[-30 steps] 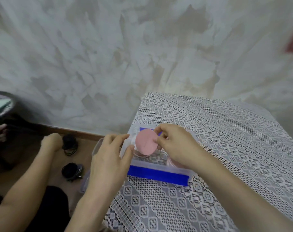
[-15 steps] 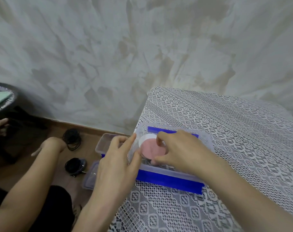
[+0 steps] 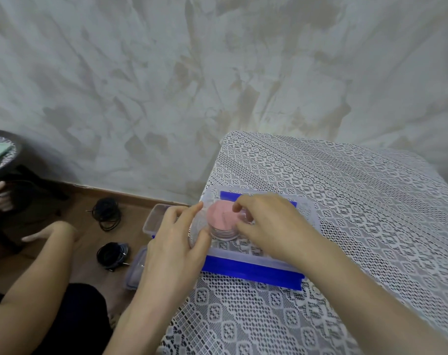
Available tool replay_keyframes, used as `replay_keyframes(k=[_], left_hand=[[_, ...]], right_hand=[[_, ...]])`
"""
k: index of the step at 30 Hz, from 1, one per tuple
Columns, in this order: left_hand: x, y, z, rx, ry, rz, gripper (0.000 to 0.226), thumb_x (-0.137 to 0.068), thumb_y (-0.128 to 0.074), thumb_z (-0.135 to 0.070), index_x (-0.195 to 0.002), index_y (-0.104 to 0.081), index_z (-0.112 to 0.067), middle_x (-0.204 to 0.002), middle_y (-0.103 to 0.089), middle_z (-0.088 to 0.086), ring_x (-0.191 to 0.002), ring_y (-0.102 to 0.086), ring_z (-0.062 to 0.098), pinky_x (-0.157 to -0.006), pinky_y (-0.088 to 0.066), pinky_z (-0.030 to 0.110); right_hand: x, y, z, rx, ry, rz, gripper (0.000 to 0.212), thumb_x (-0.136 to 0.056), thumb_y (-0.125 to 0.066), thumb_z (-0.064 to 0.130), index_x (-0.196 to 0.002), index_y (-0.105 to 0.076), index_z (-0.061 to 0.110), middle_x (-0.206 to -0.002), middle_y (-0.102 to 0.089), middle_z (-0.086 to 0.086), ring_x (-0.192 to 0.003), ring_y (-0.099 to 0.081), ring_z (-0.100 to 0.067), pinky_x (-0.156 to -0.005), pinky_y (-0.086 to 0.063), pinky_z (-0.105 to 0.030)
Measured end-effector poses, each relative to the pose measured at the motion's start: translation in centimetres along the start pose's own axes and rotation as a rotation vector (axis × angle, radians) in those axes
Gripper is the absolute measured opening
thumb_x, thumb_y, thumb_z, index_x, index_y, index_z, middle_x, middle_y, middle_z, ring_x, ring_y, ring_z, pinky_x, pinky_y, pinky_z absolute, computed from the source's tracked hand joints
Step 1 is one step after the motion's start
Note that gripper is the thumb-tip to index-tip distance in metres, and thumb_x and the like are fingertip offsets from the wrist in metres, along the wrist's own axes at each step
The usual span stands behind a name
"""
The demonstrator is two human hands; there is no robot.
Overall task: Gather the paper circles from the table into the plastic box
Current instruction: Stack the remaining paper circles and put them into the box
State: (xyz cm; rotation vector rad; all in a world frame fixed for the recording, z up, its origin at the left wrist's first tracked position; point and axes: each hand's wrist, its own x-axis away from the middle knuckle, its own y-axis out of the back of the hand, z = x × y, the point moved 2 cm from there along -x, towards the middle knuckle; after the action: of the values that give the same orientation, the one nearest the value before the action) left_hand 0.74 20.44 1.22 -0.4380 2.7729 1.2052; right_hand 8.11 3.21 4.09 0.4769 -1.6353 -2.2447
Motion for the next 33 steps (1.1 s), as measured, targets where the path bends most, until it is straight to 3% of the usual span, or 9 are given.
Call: replay_keyframes(k=[4, 6, 8, 10, 14, 19, 24, 29, 33], left_hand=[[0.0, -0.2, -0.1, 0.002, -0.013, 0.002, 0.046, -0.098, -0.050, -0.046, -0.143, -0.042, -0.043, -0.133, -0.045, -0.019, -0.090, -0.061, 0.007, -0.087, -0.052, 0.042], [0.0, -0.2, -0.3, 0.015, -0.035, 0.014, 0.050, -0.098, -0.046, -0.052, -0.146, -0.041, -0.041, -0.139, -0.045, -0.019, -0.107, -0.057, 0.004, -0.093, -0.048, 0.039], [0.0, -0.3, -0.3, 0.015, -0.039, 0.027, 0.054, -0.098, -0.045, -0.055, -0.149, -0.038, -0.040, -0.146, -0.045, -0.018, -0.127, -0.050, 0.007, -0.103, -0.044, 0.041], [0.0, -0.4, -0.1, 0.014, -0.020, 0.031, 0.056, -0.098, -0.048, -0.053, -0.150, -0.037, -0.040, -0.150, -0.047, -0.017, -0.135, -0.046, 0.009, -0.109, -0.042, 0.043], [0.3, -0.6, -0.4, 0.020, -0.002, 0.031, 0.057, -0.096, -0.049, -0.058, -0.150, -0.037, -0.044, -0.149, -0.051, -0.012, -0.135, -0.049, 0.014, -0.109, -0.043, 0.045], [1.2, -1.8, -2.2, 0.028, -0.014, 0.029, 0.060, -0.095, -0.054, -0.052, -0.151, -0.041, -0.033, -0.147, -0.053, -0.003, -0.132, -0.050, 0.020, -0.108, -0.041, 0.041], [2.4, -4.8, -5.5, 0.058, -0.061, 0.043, 0.062, -0.097, -0.053, -0.050, -0.154, -0.036, -0.031, -0.146, -0.052, 0.000, -0.129, -0.049, 0.017, -0.105, -0.042, 0.041], [3.4, -6.8, -8.2, 0.006, -0.097, 0.084, 0.065, -0.098, -0.047, -0.056, -0.156, -0.031, -0.030, -0.152, -0.046, -0.002, -0.134, -0.046, 0.015, -0.106, -0.041, 0.038], [3.5, -6.6, -8.7, -0.116, -0.130, 0.093, 0.066, -0.097, -0.041, -0.063, -0.154, -0.034, -0.030, -0.150, -0.049, -0.001, -0.131, -0.051, 0.018, -0.103, -0.044, 0.039]], right_hand=[[2.8, 2.0, -1.8, 0.014, -0.060, -0.161, 0.025, -0.101, -0.048, 0.045, -0.118, -0.063, 0.034, -0.101, -0.055, 0.016, -0.100, -0.051, -0.010, -0.080, -0.041, -0.030], [4.6, 2.9, -3.3, 0.016, -0.144, -0.217, 0.024, -0.101, -0.048, 0.044, -0.120, -0.062, 0.036, -0.105, -0.051, 0.015, -0.099, -0.046, -0.008, -0.079, -0.035, -0.027], [6.6, 3.4, -4.7, -0.010, -0.223, -0.260, 0.026, -0.101, -0.050, 0.042, -0.124, -0.061, 0.036, -0.112, -0.047, 0.013, -0.101, -0.044, -0.008, -0.080, -0.035, -0.028], [8.3, 3.3, -5.7, -0.052, -0.293, -0.241, 0.033, -0.101, -0.050, 0.046, -0.131, -0.056, 0.037, -0.124, -0.046, 0.011, -0.104, -0.049, -0.009, -0.081, -0.041, -0.029], [10.4, 2.1, -6.3, -0.223, -0.351, -0.142, 0.046, -0.100, -0.048, 0.052, -0.144, -0.044, 0.039, -0.132, -0.054, 0.010, -0.105, -0.060, -0.008, -0.085, -0.048, -0.030], [11.4, 1.8, -7.6, -0.331, -0.379, -0.223, 0.045, -0.103, -0.048, 0.044, -0.147, -0.043, 0.038, -0.118, -0.057, 0.015, -0.104, -0.061, -0.009, -0.090, -0.055, -0.040], [13.8, 2.9, -10.6, -0.288, -0.449, -0.270, 0.046, -0.103, -0.049, 0.040, -0.149, -0.045, 0.033, -0.121, -0.062, 0.010, -0.106, -0.063, -0.014, -0.089, -0.056, -0.045], [15.4, 3.8, -13.3, -0.249, -0.474, -0.304, 0.044, -0.104, -0.049, 0.036, -0.147, -0.047, 0.032, -0.120, -0.064, 0.006, -0.084, -0.063, -0.005, -0.071, -0.047, -0.029], [15.7, 3.6, -13.6, -0.160, -0.440, -0.269, 0.045, -0.105, -0.046, 0.038, -0.150, -0.043, 0.031, -0.121, -0.064, 0.006, -0.092, -0.058, -0.004, -0.079, -0.047, -0.024]])
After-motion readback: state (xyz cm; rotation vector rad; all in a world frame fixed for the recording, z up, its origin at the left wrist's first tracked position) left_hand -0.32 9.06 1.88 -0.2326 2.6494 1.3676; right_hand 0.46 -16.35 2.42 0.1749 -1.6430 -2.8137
